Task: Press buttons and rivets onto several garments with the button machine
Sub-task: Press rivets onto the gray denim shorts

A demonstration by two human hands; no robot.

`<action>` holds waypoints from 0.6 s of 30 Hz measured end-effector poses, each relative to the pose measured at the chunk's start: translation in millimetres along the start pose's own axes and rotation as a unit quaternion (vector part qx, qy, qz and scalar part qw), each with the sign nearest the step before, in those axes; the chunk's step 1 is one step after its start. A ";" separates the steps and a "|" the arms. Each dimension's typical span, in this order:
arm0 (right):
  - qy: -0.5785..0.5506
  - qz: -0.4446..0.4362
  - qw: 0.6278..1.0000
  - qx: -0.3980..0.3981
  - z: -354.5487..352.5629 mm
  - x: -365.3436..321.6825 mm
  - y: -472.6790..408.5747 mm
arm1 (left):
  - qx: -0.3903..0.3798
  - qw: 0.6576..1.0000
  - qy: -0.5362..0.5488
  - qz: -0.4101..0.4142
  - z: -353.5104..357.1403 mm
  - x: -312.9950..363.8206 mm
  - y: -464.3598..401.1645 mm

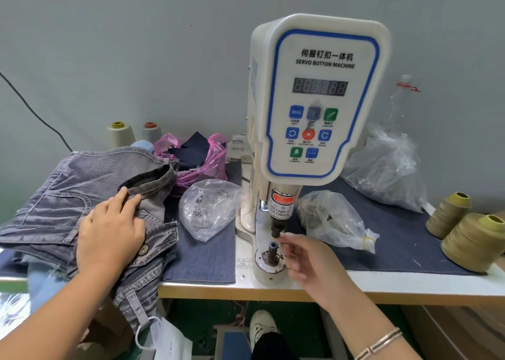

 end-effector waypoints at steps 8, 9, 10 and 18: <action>0.619 -0.252 0.731 0.139 -57.4 -35.3 -34.7 | 0.055 0.994 0.097 0.012 -19.4 7.6 -16.3; 0.616 -0.258 0.732 0.134 -58.2 -33.4 -36.2 | 0.073 0.991 0.101 0.036 -26.0 17.3 -20.9; 0.606 -0.261 0.740 0.134 -58.4 -33.6 -37.3 | 0.091 0.988 0.107 0.065 -33.1 28.9 -26.2; 0.563 -0.255 0.774 0.140 -63.4 -36.1 -40.0 | -0.078 0.980 0.033 0.178 3.6 114.8 -96.3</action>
Point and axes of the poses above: each hand's wrist, its own y-axis away from the middle knuckle, its own z-axis out of the palm, x = y × z, the point moved 9 cm from there along -y, towards the middle knuckle, and after that the axes turned 5 degrees about y, right-handed, at the moved point
